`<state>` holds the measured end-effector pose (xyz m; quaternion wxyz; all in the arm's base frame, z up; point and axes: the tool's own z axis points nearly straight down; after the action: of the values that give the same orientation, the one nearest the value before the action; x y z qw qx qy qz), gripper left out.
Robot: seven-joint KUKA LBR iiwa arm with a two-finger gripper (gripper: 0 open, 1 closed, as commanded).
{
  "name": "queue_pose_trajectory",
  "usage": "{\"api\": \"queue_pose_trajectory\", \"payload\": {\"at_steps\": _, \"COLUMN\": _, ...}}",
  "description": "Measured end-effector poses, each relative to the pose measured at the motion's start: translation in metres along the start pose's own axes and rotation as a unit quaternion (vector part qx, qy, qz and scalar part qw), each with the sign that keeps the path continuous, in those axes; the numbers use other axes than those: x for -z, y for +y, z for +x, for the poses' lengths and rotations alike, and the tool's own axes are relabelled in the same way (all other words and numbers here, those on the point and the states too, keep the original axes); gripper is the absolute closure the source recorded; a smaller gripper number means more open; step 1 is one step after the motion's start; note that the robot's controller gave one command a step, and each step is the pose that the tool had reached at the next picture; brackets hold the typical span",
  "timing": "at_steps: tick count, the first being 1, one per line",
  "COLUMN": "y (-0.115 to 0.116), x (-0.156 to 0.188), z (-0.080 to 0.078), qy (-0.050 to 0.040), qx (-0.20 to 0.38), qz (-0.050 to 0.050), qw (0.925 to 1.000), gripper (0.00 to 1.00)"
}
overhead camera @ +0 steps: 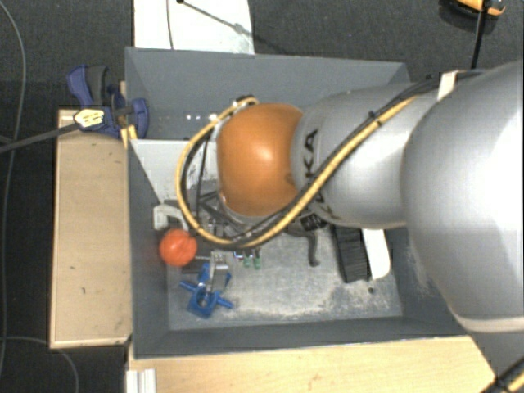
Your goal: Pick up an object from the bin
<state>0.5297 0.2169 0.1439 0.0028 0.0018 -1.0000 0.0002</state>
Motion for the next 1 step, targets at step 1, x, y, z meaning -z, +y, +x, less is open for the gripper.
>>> {"api": "queue_pose_trajectory", "payload": {"at_steps": 1, "y": -0.0010, "x": 0.0047, "z": -0.0018, "qy": -0.0036, "qx": -0.003, "qz": -0.001, "qw": 1.0000, "gripper": 0.00}}
